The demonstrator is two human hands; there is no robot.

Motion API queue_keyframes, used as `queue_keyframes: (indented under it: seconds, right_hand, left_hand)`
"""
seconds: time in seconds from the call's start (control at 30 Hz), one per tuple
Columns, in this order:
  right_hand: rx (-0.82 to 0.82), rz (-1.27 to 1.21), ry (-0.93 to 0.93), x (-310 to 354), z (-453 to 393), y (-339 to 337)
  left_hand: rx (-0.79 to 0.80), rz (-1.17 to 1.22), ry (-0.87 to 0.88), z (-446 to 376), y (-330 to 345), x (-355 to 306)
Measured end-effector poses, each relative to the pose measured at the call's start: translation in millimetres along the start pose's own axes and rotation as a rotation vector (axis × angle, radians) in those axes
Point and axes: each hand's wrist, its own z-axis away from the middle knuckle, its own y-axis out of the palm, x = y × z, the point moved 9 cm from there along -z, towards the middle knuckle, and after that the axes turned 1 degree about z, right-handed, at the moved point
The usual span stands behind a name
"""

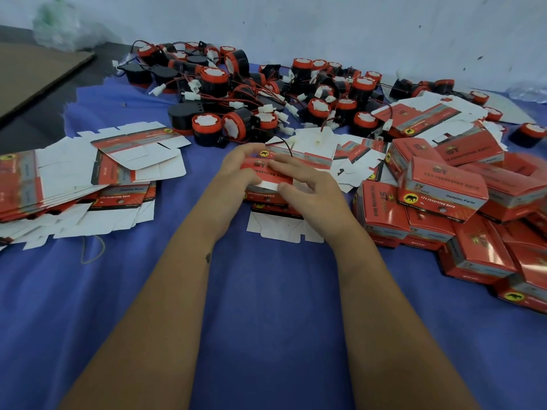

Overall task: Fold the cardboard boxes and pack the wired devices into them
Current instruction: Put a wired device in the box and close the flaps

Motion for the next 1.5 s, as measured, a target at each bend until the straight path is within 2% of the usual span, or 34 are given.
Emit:
queue_keyframes:
  seconds: [0.17,0.3,0.43,0.53,0.73,0.83,1.07,1.3,1.4,1.5]
  right_hand:
    - [0.023,0.038,-0.014,-2.2,-0.1,1.1]
    - [-0.098,0.139,-0.084,2.7,-2.0,-3.4]
    - [-0.224,0.347,-0.182,9.7,-1.9,-11.2]
    - [-0.258,0.286,-0.158,6.4,-1.3,-14.5]
    - [-0.302,0.203,-0.103,1.3,-2.0,-17.8]
    - [-0.333,0.105,-0.132,3.9,-0.2,-22.5]
    - [-0.341,0.090,-0.140,7.1,1.3,-28.2]
    - [-0.290,0.032,-0.100,5.4,2.7,-26.4]
    - [-0.296,0.048,-0.090,4.1,2.3,-26.3]
    - [-0.285,0.040,-0.064,0.0,1.1,-25.0]
  left_hand:
    - [0.024,0.002,-0.032,0.2,0.2,2.8]
    - [0.060,-0.101,0.061,-0.7,-2.4,1.9]
    - [-0.051,-0.217,0.188,3.3,-3.9,-8.6]
    - [-0.110,-0.176,0.227,4.5,-6.0,-13.3]
    - [-0.094,0.023,0.199,3.7,-7.4,-12.7]
    - [-0.095,0.054,0.190,3.5,-7.5,-12.5]
    - [-0.100,0.099,0.164,2.3,-8.9,-10.6]
    - [-0.088,-0.092,0.189,3.1,-4.3,-11.6]
    - [-0.124,-0.338,0.296,8.8,0.0,-21.5]
    - [-0.251,-0.578,0.391,13.7,-4.8,-32.1]
